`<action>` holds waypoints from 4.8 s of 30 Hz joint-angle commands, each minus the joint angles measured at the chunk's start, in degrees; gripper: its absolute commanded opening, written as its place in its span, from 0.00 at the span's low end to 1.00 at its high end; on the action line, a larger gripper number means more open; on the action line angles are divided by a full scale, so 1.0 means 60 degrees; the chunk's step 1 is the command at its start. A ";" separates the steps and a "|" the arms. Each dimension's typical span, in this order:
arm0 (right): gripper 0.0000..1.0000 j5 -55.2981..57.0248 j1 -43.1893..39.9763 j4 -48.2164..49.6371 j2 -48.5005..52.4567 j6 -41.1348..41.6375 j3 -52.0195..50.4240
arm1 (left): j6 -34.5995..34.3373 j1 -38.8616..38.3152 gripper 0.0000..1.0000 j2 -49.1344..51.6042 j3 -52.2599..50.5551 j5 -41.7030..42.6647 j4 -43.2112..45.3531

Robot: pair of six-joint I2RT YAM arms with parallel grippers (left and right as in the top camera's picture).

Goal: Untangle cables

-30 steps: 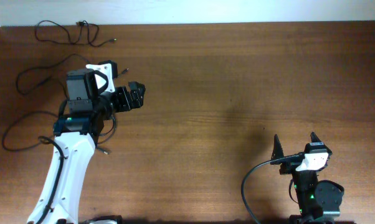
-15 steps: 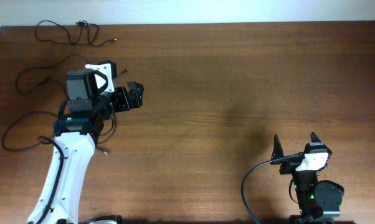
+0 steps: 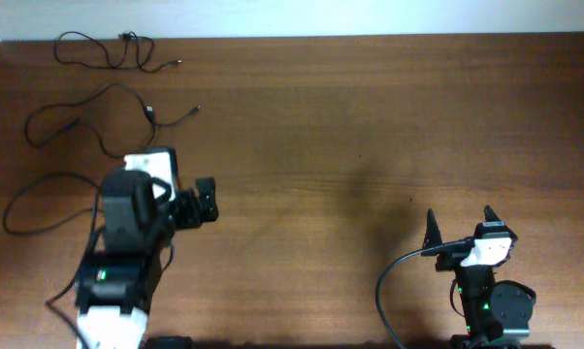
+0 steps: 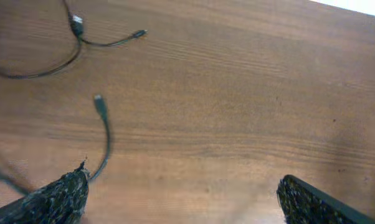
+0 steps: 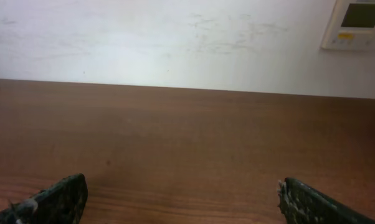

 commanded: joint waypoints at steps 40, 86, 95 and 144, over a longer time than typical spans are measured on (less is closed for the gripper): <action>0.98 0.0047 -0.0047 -0.0040 -0.0080 0.0015 -0.0062 | 0.1279 -0.0841 0.99 -0.8444 -0.7581 -0.2364 0.5278; 0.98 0.0047 -0.0047 -0.0040 -0.0080 0.0015 -0.0058 | 0.1395 -0.0160 0.99 -0.8444 -0.7577 -0.1872 0.5129; 0.98 0.0047 -0.0047 -0.0040 -0.0069 0.0015 -0.0058 | 0.1548 -0.0160 0.99 -0.8440 -0.7577 -0.1843 0.5125; 0.98 0.0262 -0.0055 -0.0058 -0.0098 0.0015 -0.0058 | 0.1606 -0.0160 0.99 -0.8440 -0.7566 -0.1847 0.5162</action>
